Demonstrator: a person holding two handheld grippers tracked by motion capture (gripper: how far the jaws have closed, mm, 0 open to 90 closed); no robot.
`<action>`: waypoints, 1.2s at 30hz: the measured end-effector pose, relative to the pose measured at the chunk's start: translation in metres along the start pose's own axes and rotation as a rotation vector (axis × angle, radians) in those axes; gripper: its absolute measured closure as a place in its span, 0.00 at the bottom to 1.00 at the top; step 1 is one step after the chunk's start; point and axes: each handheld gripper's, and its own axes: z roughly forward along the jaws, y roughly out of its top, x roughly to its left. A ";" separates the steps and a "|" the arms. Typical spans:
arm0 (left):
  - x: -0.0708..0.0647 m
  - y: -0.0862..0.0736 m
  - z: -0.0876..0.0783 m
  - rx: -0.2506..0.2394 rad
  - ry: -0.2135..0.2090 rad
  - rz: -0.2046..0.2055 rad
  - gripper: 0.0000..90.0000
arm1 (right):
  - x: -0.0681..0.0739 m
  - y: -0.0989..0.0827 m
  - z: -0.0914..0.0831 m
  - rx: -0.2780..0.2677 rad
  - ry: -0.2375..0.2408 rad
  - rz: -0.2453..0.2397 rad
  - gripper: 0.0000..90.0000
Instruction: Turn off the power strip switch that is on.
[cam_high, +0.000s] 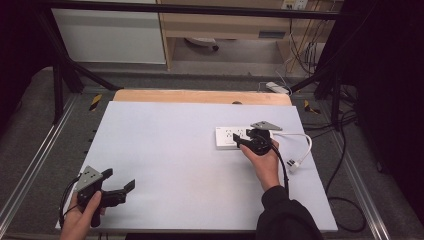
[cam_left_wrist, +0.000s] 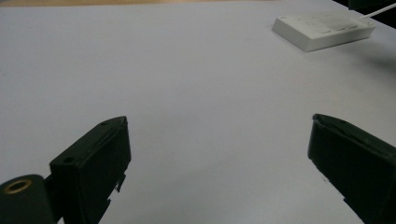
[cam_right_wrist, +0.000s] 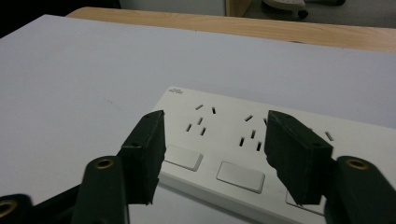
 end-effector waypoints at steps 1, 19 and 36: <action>0.000 0.000 0.000 0.000 0.000 0.000 0.07 | 0.000 0.001 -0.001 0.002 -0.004 0.003 0.33; 0.000 -0.001 0.000 0.003 -0.001 -0.001 0.07 | 0.010 0.012 -0.010 -0.040 -0.076 -0.076 0.06; 0.000 -0.001 0.000 0.004 -0.004 -0.001 0.06 | 0.001 0.020 -0.046 -0.091 0.025 -0.059 0.04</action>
